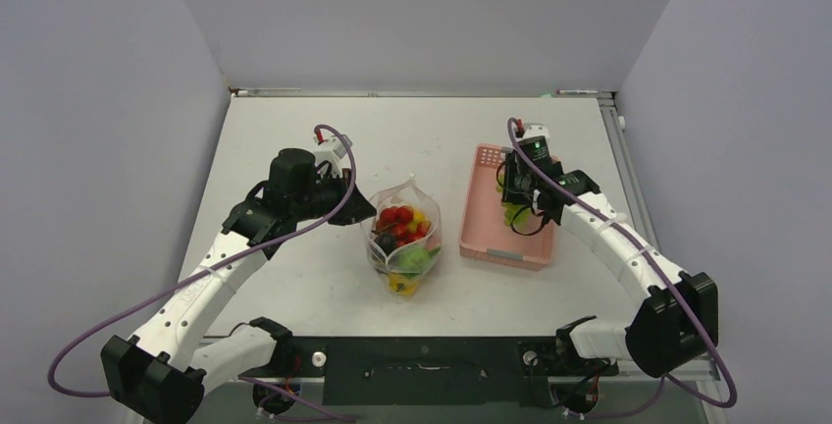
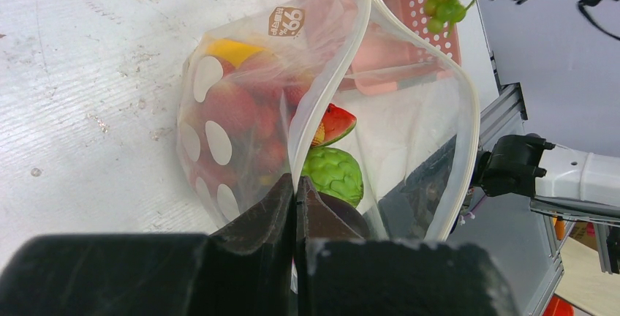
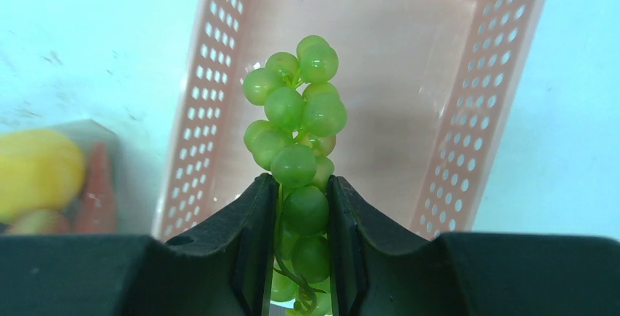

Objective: Place the food in the zip-top bag and seal the zipper
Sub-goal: Pick up the fake fruit from the bin, then place the fake fruit in the zipper food storage bag.

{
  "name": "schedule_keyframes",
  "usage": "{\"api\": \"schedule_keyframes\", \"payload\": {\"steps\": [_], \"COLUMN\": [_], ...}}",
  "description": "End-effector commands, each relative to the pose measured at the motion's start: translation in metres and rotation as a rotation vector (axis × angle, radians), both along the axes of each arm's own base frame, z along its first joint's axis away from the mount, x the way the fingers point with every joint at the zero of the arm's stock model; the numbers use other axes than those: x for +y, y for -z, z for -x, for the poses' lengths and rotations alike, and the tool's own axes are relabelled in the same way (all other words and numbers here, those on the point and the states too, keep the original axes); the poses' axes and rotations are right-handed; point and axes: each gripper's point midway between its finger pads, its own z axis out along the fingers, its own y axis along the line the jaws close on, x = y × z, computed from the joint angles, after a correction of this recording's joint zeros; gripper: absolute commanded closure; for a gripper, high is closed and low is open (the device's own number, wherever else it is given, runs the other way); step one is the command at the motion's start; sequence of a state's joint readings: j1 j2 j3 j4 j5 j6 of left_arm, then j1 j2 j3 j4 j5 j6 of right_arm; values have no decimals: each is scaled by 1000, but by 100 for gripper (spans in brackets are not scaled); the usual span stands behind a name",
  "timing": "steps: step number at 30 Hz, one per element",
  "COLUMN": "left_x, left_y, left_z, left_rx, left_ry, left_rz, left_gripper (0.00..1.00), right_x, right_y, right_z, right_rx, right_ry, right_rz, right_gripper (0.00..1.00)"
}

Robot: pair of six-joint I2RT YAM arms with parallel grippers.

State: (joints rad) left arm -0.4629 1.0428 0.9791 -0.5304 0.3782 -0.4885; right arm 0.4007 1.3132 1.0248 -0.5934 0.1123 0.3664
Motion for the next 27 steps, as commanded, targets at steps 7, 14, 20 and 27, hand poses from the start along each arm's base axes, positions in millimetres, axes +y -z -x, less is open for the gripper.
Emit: {"api": "schedule_keyframes", "payload": {"steps": [7,14,20,27], "left_x": [-7,-6,-7,-7], "left_y": [-28,-28,-28,-28], "left_z": [-5,-4,-4,-3], "left_rx": [-77,-80,-81,-78], "left_ry": [25,25,27,26], "left_rz": [43,46,52,55], "left_gripper": [100,100,100,100], "right_x": [29,77,118,169], "right_y": [-119,-185,-227,-253], "right_z": [-9,6,21,48], "right_rx": [-276,-420,-510,-585], "right_ry": [-51,-168,-317,-478], "right_rz": [-123,-255,-412,-540], "right_gripper": [95,95,95,95]}}
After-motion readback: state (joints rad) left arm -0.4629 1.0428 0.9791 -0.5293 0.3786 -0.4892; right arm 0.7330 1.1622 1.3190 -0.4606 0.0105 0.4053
